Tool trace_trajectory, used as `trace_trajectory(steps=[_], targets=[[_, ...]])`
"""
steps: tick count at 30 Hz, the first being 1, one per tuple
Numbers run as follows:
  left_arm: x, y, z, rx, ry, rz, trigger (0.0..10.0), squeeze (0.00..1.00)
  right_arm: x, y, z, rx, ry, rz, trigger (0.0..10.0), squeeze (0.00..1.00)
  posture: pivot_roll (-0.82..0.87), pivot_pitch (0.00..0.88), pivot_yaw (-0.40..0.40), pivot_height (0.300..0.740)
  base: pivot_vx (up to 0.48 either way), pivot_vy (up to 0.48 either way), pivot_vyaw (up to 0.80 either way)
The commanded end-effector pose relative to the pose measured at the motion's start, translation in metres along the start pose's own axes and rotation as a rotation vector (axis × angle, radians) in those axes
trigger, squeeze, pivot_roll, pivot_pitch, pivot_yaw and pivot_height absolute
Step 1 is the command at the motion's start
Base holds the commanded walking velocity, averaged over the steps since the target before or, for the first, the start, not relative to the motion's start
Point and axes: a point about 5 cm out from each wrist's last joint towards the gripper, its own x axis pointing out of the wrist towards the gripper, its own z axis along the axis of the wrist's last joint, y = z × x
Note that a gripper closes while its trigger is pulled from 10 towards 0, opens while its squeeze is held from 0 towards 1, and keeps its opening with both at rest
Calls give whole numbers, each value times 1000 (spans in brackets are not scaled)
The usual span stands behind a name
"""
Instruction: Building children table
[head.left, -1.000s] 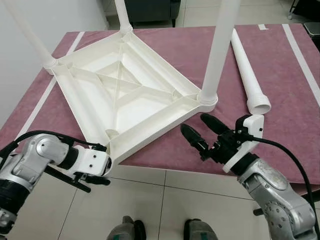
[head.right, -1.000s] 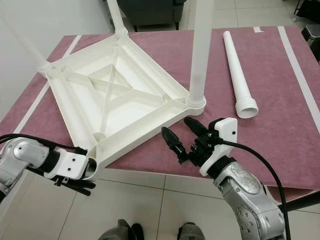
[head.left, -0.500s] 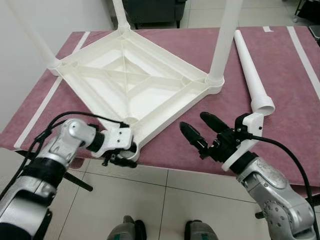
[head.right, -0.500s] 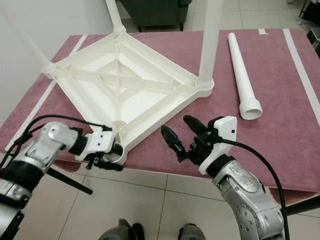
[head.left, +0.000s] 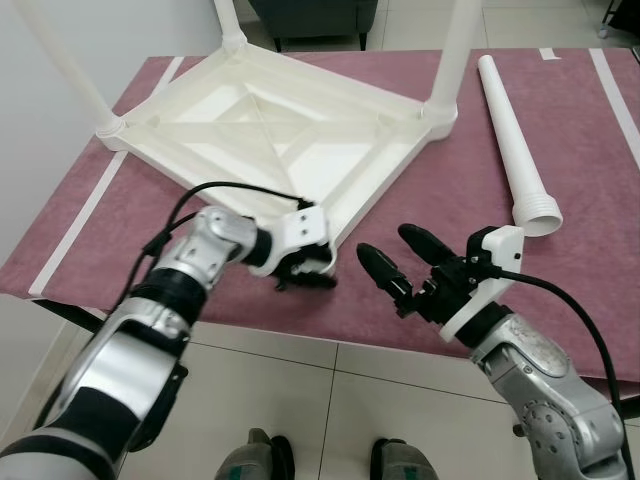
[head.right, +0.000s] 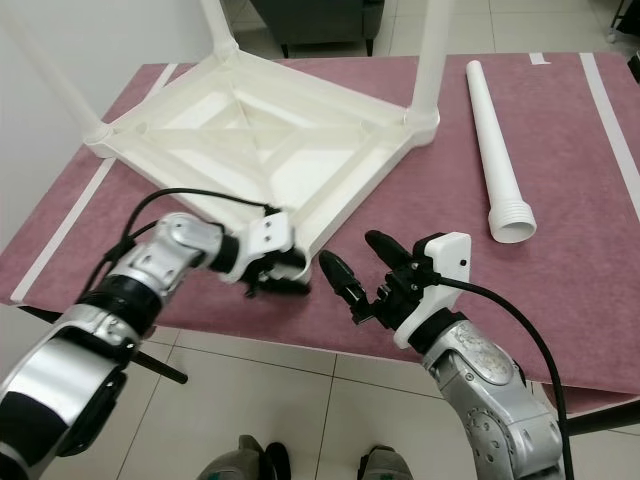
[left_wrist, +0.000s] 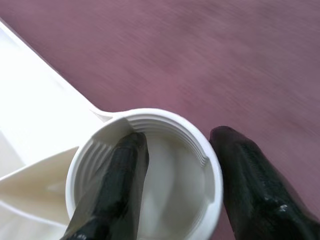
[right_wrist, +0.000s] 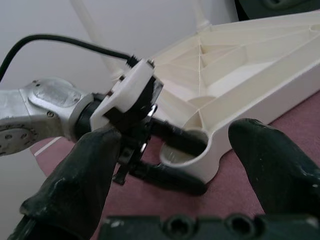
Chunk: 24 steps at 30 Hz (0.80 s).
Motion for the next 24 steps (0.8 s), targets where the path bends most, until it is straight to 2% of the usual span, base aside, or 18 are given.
trace_trajectory(steps=[1, 3, 4, 6, 8, 9, 10, 12, 13, 14, 16, 19, 20, 23, 24], targets=[[-2, 6, 4, 50, -21, 51, 10000, 0, 1, 2, -1, -4, 1, 3, 10000, 0, -106, 165, 182, 740, 0, 0, 0], [4, 2, 14, 121, -42, 25, 10000, 0, 2, 3, -2, -9, 1, -1, 10000, 0, -109, 166, 185, 740, 0, 0, 0], [4, 2, 14, 121, -42, 25, 10000, 0, 2, 3, -2, -9, 1, -1, 10000, 0, -109, 166, 185, 740, 0, 0, 0], [6, -3, 22, 196, -69, -41, 10000, 0, 2, 1, -3, -27, 7, -19, 10000, 0, -112, 165, 190, 740, 0, 0, 0], [6, -5, 25, 209, -80, -62, 10000, 0, 2, 1, -4, -34, 10, -27, 10000, 0, -112, 165, 190, 740, 0, 0, 0], [6, -9, 25, 278, -73, -105, 10000, 0, 3, 0, -5, -47, 15, -42, 10000, 0, -108, 162, 190, 740, 0, 0, 0], [6, -9, 25, 278, -73, -105, 10000, 0, 3, 0, -5, -47, 15, -42, 10000, 0, -108, 162, 190, 740, 0, 0, 0], [5, -19, 23, 379, -66, -196, 10000, 0, 5, -2, -7, -59, 18, -60, 10000, 0, -108, 162, 190, 740, 0, 0, 0], [5, -19, 23, 379, -66, -196, 10000, 0, 5, -2, -7, -59, 18, -60, 10000, 0, -108, 162, 190, 740, 0, 0, 0], [3, -22, 25, 437, -72, -223, 10000, 0, 6, -4, -8, -72, 19, -75, 10000, 0, -101, 159, 186, 740, 0, 0, 0], [1, -20, 33, 495, -101, -201, 10000, 0, 9, -8, -7, -99, 18, -99, 10000, 0, -101, 159, 186, 740, 0, 0, 0], [0, -19, 36, 509, -112, -188, 10000, 0, 10, -9, -7, -108, 18, -107, 10000, 0, -101, 159, 186, 740, 0, 0, 0], [-4, -13, 41, 522, -128, -145, 10000, 0, 9, -12, -7, -121, 19, -123, 10000, 0, -100, 155, 180, 740, 0, 0, 0], [-27, 11, 51, 484, -169, 22, 10000, 0, 5, -24, -3, -159, 10, -187, 10000, 0, -102, 149, 182, 740, 0, 0, 0], [-27, 11, 51, 484, -169, 22, 10000, 0, 5, -24, -3, -159, 10, -187, 10000, 0, -102, 149, 182, 740, 0, 0, 0]])
